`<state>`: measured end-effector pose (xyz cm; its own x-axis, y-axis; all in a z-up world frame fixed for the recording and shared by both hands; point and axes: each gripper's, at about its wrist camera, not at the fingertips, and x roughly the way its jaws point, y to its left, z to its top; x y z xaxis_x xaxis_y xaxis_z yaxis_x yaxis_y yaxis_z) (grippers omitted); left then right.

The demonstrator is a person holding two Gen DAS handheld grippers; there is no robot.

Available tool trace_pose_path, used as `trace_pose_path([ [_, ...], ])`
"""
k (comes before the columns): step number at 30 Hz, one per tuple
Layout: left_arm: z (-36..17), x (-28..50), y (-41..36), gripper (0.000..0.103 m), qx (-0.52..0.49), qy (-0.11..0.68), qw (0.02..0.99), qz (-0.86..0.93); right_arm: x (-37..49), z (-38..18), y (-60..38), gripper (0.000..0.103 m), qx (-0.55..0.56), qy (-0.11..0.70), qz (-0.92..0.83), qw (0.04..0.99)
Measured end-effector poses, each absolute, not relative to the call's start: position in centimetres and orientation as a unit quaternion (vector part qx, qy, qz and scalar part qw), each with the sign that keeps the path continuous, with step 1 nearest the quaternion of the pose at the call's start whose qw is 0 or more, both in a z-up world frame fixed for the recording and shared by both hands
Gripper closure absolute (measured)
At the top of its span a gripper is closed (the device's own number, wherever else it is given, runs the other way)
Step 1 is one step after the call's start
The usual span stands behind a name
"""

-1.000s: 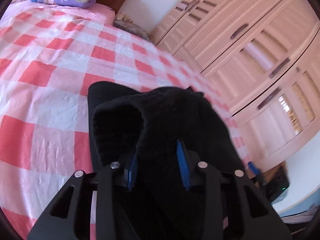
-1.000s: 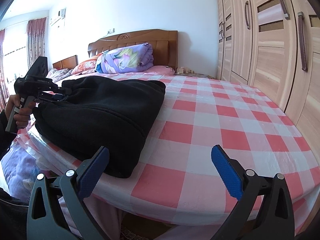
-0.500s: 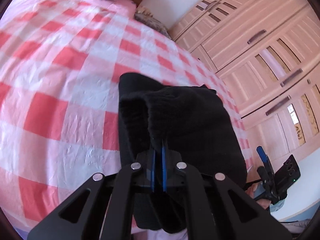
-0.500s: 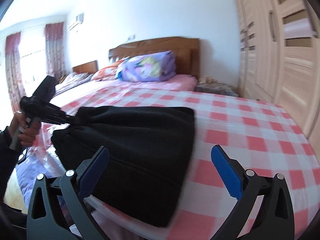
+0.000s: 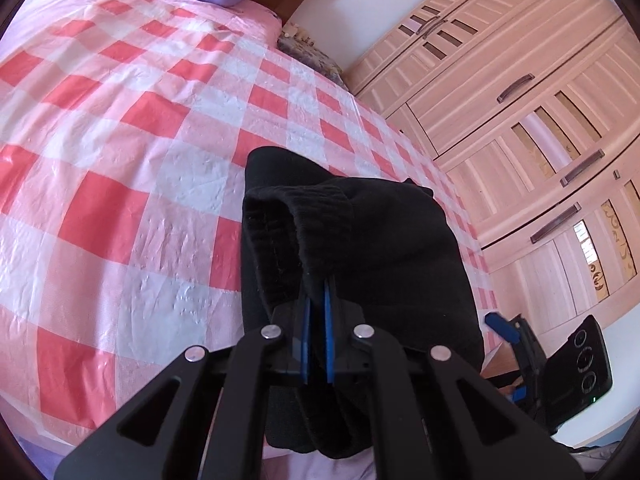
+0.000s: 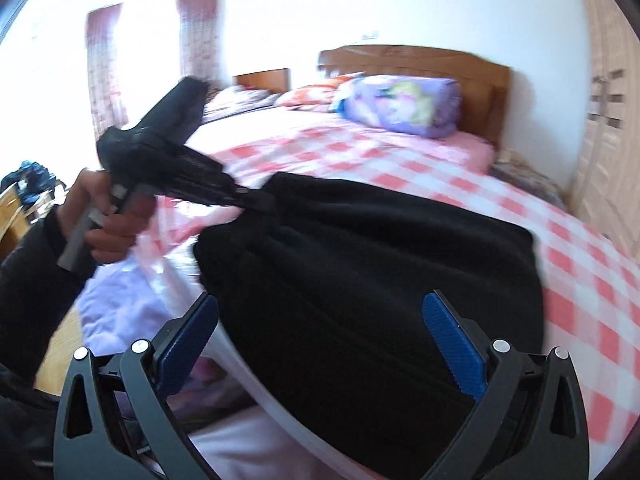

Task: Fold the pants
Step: 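Lower the pants bundle onto the bed and open the left tool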

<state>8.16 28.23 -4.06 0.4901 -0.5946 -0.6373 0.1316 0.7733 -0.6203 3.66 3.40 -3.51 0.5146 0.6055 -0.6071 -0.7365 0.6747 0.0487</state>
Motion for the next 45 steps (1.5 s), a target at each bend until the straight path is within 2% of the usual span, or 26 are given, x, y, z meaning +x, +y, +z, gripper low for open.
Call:
trace_pose_path([
  [1, -4.4, 8.2, 28.3, 0.097, -0.26, 0.457, 0.822, -0.22, 3.8, -5.1, 4.8, 0.004, -0.127, 0.324, 0.394, 0.851],
  [3, -5.0, 8.1, 28.5, 0.096, -0.264, 0.461, 0.819, -0.217, 2.1, -6.4, 5.9, 0.004, -0.19, 0.279, 0.364, 0.868],
  [5, -4.8, 8.2, 28.5, 0.089, -0.256, 0.467, 0.821, -0.206, 1.5, -6.8, 6.3, 0.004, -0.219, 0.267, 0.359, 0.867],
  [6, -4.3, 8.1, 28.4, 0.075, -0.242, 0.47, 0.828, -0.188, 1.3, -6.8, 6.2, 0.004, -0.217, 0.268, 0.362, 0.866],
  [7, -3.4, 7.9, 28.3, 0.055, -0.216, 0.472, 0.842, -0.149, 1.5, -6.7, 5.9, 0.004, -0.206, 0.271, 0.368, 0.865],
  [9, -0.6, 7.1, 27.7, 0.046, -0.162, 0.447, 0.878, -0.057, 2.0, -6.7, 5.6, 0.004, -0.193, 0.273, 0.373, 0.865],
  [10, 1.2, 6.7, 27.0, 0.036, -0.14, 0.422, 0.895, -0.038, 2.3, -6.7, 5.5, 0.004, -0.189, 0.271, 0.375, 0.866],
  [13, 4.3, 6.4, 22.9, 0.02, -0.134, 0.387, 0.902, -0.133, 2.3, -6.9, 5.4, 0.004, -0.197, 0.262, 0.372, 0.869],
  [15, 3.7, 7.6, 19.3, 0.019, -0.106, 0.405, 0.89, -0.18, 2.0, -7.1, 5.8, 0.004, -0.209, 0.253, 0.369, 0.87],
  [18, 0.0, 10.3, 16.0, 0.019, -0.087, 0.458, 0.86, -0.209, 1.4, -6.7, 5.5, 0.004, -0.223, 0.237, 0.37, 0.87],
  [20, -3.2, 10.9, 15.5, 0.025, -0.064, 0.487, 0.849, -0.192, 0.7, -6.0, 4.8, 0.004, -0.24, 0.237, 0.382, 0.861],
  [23, -3.6, 9.5, 16.6, 0.025, -0.071, 0.456, 0.86, -0.216, -0.1, -3.6, 1.2, 0.004, -0.221, 0.226, 0.399, 0.861],
  [27, -4.2, 8.8, 17.6, 0.026, -0.084, 0.432, 0.867, -0.234, 5.3, 0.7, -5.7, 0.004, -0.094, 0.24, 0.359, 0.897],
  [30, -4.1, 8.6, 17.2, 0.026, -0.078, 0.417, 0.877, -0.224, 12.8, 1.8, -9.4, 0.004, 0.055, 0.303, 0.353, 0.883],
  [33, -4.2, 8.1, 16.9, 0.026, -0.082, 0.404, 0.886, -0.214, 20.7, -0.1, -9.0, 0.004, 0.158, 0.398, 0.367, 0.826],
  [35, -4.2, 7.9, 16.7, 0.026, -0.073, 0.399, 0.89, -0.208, 24.3, -2.3, -7.2, 0.004, 0.165, 0.443, 0.381, 0.795],
  [38, -4.2, 7.5, 15.9, 0.026, -0.044, 0.397, 0.896, -0.193, 27.5, -4.2, -5.9, 0.005, 0.113, 0.468, 0.318, 0.817],
  [43, -4.5, 6.9, 15.0, 0.026, -0.004, 0.386, 0.906, -0.172, 27.7, -1.0, -7.3, 0.004, 0.153, 0.415, 0.297, 0.846],
  [45, -4.5, 6.8, 15.1, 0.026, -0.005, 0.382, 0.908, -0.171, 27.8, -1.0, -6.7, 0.004, 0.162, 0.429, 0.319, 0.829],
])
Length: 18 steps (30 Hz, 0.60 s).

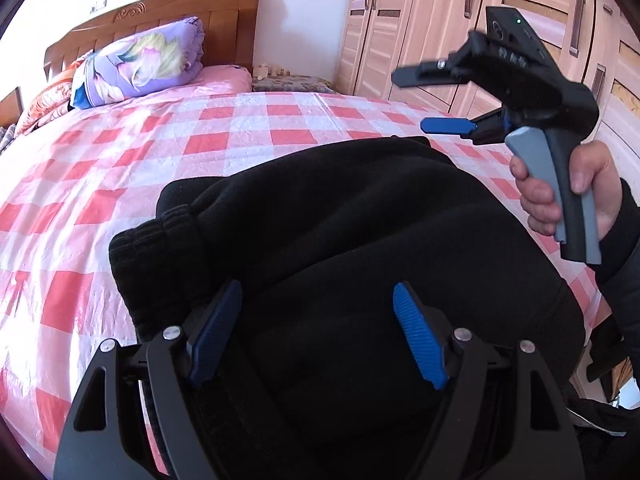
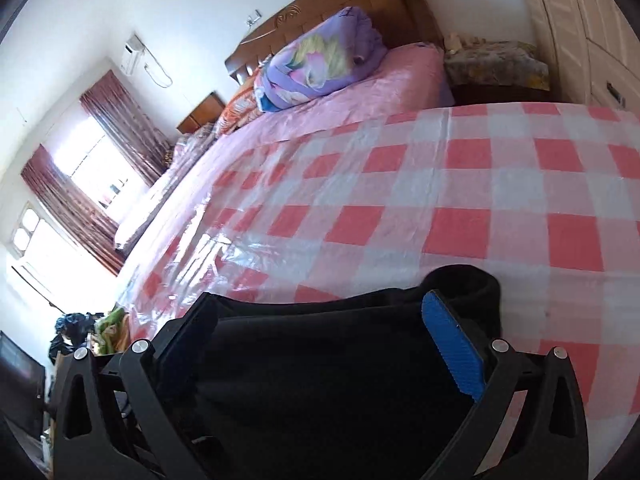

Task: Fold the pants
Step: 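Lower the pants bundle onto the bed and open the left tool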

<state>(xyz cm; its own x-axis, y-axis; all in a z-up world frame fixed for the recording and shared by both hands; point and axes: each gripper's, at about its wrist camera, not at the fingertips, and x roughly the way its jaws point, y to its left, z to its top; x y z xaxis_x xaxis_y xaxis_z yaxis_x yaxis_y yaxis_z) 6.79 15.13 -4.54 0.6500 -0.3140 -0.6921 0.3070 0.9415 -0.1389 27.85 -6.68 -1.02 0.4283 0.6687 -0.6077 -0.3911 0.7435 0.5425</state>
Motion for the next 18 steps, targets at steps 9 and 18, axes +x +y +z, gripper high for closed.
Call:
trace_pose_path([
  [9, -4.5, 6.8, 15.3, 0.026, -0.005, 0.38, 0.909, -0.169, 27.3, -2.8, -6.1, 0.004, 0.141, 0.419, 0.222, 0.869],
  [18, -4.6, 6.6, 15.2, 0.026, -0.006, 0.378, 0.911, -0.168, 20.0, -4.6, -3.1, 0.004, -0.04, 0.443, 0.189, 0.875],
])
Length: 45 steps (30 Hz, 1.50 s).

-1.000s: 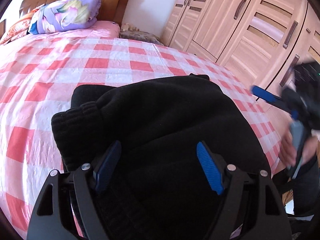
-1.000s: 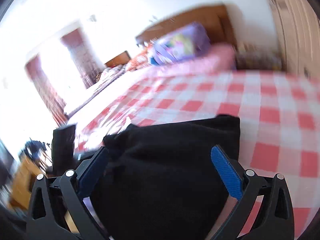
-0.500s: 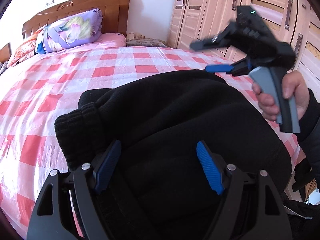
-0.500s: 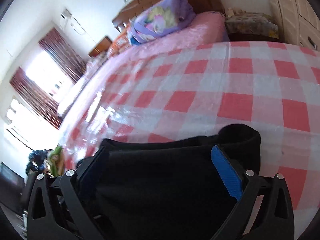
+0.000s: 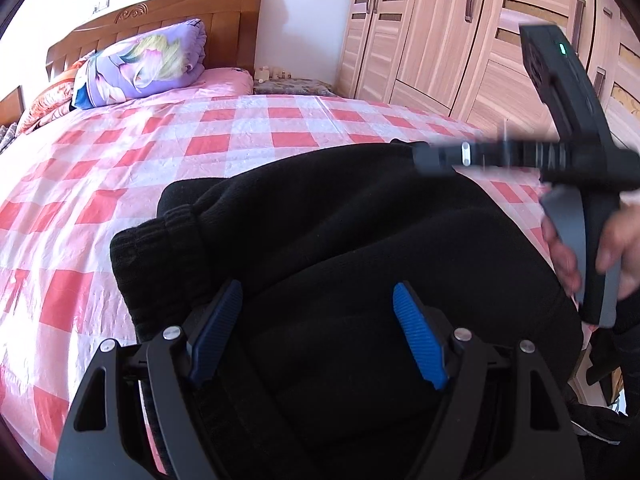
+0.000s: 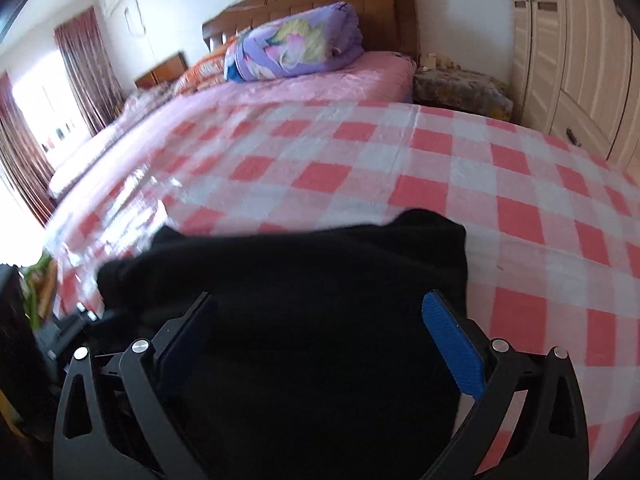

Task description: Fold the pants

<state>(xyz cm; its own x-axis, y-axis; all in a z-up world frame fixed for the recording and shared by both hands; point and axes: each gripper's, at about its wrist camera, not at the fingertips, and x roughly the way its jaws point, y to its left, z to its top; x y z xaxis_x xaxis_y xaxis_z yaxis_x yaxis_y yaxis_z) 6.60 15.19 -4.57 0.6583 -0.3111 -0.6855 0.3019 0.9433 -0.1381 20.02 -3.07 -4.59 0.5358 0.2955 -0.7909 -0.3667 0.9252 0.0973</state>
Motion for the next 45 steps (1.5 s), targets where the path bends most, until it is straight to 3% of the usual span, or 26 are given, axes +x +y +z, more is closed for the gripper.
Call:
trace_pose_path([
  [6, -4.6, 6.6, 14.9, 0.025, -0.001, 0.38, 0.911, -0.162, 19.6, -5.2, -2.9, 0.004, -0.078, 0.454, 0.169, 0.872],
  [11, -4.6, 6.7, 14.8, 0.025, 0.0, 0.38, 0.911, -0.161, 14.2, -2.8, -3.6, 0.004, -0.071, 0.405, 0.159, 0.897],
  [14, -4.6, 6.7, 14.9, 0.025, -0.001, 0.378, 0.912, -0.162, 11.3, -4.3, -3.3, 0.004, -0.109, 0.41, 0.162, 0.891],
  [20, -4.1, 5.8, 14.6, 0.025, -0.009, 0.363, 0.923, -0.13, 8.0, -2.7, -6.3, 0.004, -0.037, 0.348, 0.168, 0.922],
  [21, -3.8, 5.0, 14.2, 0.021, -0.004, 0.355, 0.928, -0.116, 7.0, -2.2, -6.5, 0.004, -0.047, 0.328, 0.168, 0.928],
  [22, -3.3, 3.8, 13.7, 0.007, 0.007, 0.34, 0.935, -0.101, 5.9, -1.9, -6.7, 0.004, -0.056, 0.311, 0.161, 0.935],
  [23, -2.9, 2.6, 13.3, 0.001, 0.014, 0.325, 0.941, -0.087, 4.7, -1.8, -7.1, 0.004, -0.057, 0.297, 0.15, 0.941],
  [28, -1.0, -2.7, 12.0, 0.002, 0.015, 0.272, 0.961, -0.043, 0.5, -3.8, -9.0, 0.004, -0.03, 0.291, 0.146, 0.945],
  [45, -1.8, -5.9, 8.8, 0.002, 0.021, 0.299, 0.954, 0.023, -1.3, -5.2, -10.0, 0.004, -0.025, 0.317, 0.146, 0.937],
])
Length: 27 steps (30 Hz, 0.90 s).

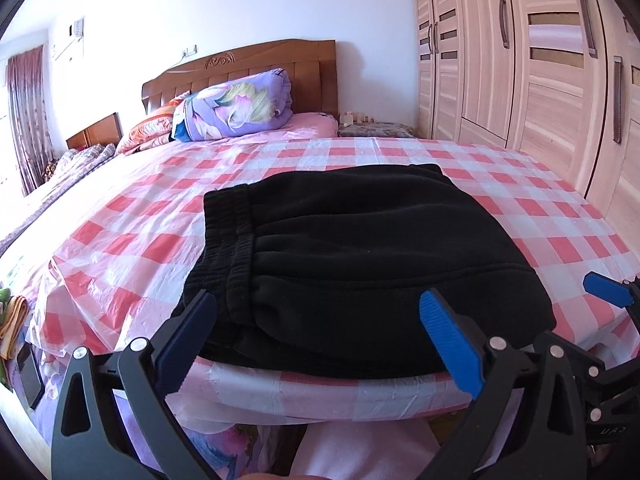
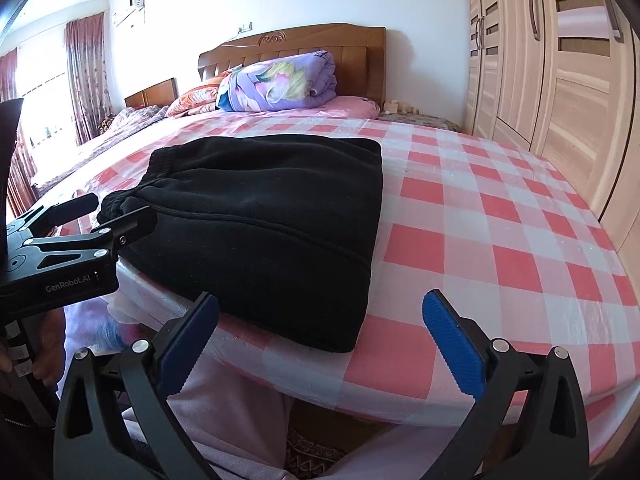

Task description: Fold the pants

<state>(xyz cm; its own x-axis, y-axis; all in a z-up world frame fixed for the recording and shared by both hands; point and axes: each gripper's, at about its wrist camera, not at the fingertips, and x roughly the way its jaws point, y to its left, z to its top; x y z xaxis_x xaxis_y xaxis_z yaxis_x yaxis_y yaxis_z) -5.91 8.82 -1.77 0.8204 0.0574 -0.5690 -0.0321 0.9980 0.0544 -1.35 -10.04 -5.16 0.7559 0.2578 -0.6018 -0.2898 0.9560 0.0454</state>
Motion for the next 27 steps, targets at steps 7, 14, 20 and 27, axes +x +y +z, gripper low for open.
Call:
trace_pose_path([
  [7, -2.5, -5.6, 9.2, 0.002, 0.014, 0.312, 0.95, 0.029, -1.2, -5.3, -9.7, 0.004, -0.034, 0.32, 0.151, 0.935],
  [14, -2.7, -5.6, 9.1, 0.002, 0.018, 0.314, 0.949, 0.029, -1.2, -5.4, -9.7, 0.004, -0.032, 0.323, 0.153, 0.933],
  [20, -2.8, -5.6, 9.0, 0.002, 0.022, 0.314, 0.949, 0.033, -1.0, -5.4, -9.9, 0.004, -0.027, 0.325, 0.153, 0.933],
  [27, -2.9, -5.5, 9.2, 0.002, 0.022, 0.32, 0.947, 0.037, -1.0, -5.6, -9.9, 0.004, -0.027, 0.327, 0.154, 0.932],
])
